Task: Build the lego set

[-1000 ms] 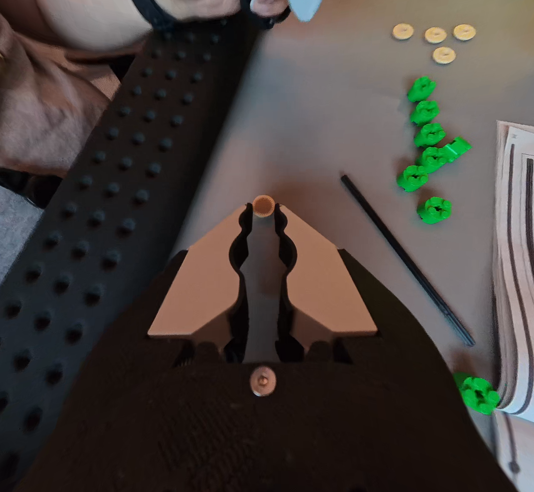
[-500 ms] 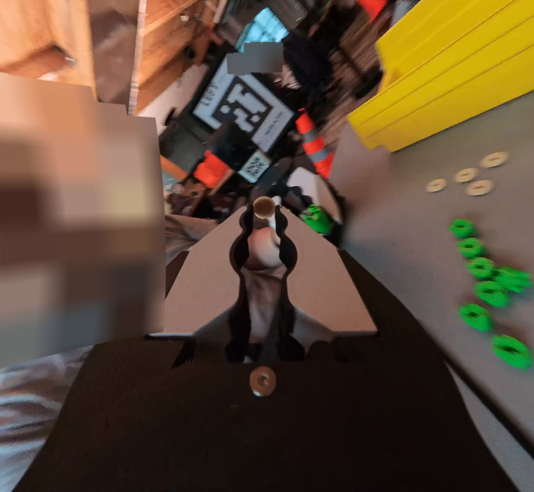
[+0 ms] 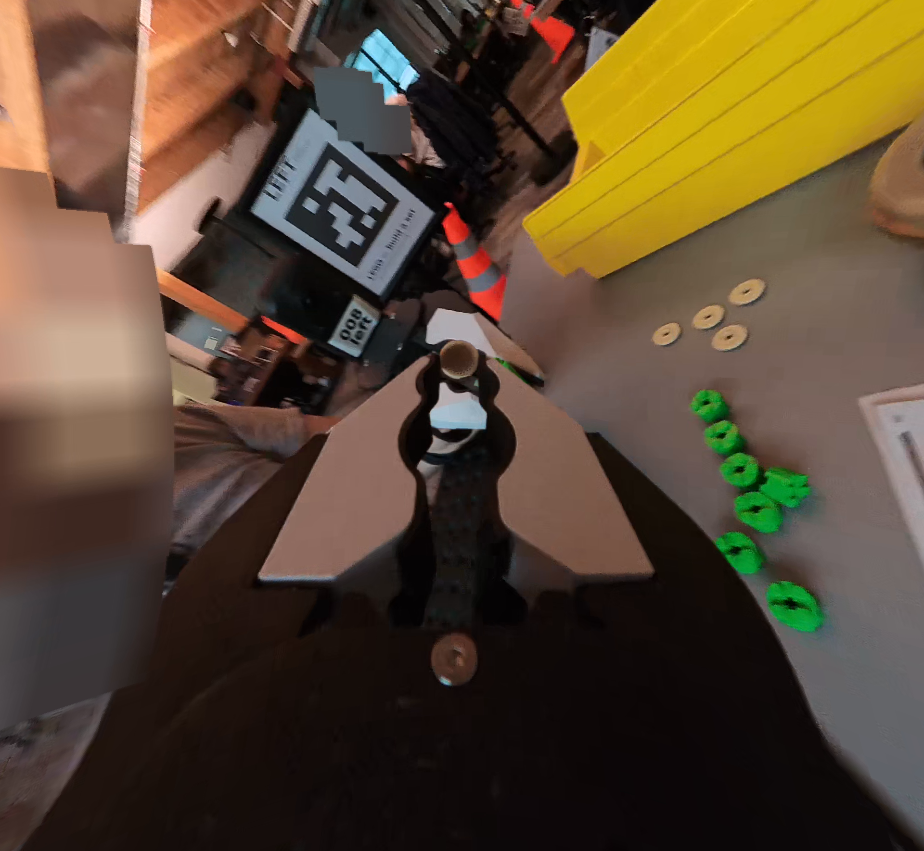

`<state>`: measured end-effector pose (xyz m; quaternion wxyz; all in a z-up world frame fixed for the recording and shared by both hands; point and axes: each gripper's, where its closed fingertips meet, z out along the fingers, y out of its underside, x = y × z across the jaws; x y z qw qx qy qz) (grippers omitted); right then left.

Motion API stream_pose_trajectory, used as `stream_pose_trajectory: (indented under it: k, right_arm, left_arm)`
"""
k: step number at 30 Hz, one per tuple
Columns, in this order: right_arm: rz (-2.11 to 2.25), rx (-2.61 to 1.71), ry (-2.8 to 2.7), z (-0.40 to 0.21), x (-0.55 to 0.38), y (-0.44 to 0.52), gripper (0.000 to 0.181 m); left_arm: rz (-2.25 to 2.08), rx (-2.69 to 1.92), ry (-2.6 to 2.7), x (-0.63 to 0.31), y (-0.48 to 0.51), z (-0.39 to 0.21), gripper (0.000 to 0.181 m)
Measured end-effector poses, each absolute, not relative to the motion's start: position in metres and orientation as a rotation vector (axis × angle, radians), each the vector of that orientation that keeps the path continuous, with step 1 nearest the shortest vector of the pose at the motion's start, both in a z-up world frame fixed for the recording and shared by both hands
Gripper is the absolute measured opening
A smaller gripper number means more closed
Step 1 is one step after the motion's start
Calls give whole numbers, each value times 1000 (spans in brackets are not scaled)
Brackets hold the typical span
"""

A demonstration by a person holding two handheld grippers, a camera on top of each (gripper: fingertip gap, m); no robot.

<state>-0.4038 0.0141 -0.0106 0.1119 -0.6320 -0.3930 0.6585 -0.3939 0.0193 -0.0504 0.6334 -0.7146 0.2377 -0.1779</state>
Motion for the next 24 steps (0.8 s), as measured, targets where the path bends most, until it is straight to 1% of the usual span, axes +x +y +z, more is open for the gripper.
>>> stream_pose_trajectory:
  k: [1, 7, 24]
  right_arm:
    - [1839, -1824, -1198, -9, -405, 14, 13]
    - [1330, -1780, -1382, -22, -403, 18, 14]
    - [1238, -1785, -1451, -36, -408, 15, 13]
  left_arm:
    - [-388, -1635, 548, -394, 19, -51, 14]
    - [-334, -1638, 564, -394, 20, -52, 14]
    - [-294, -1665, 578, -396, 21, -58, 14]
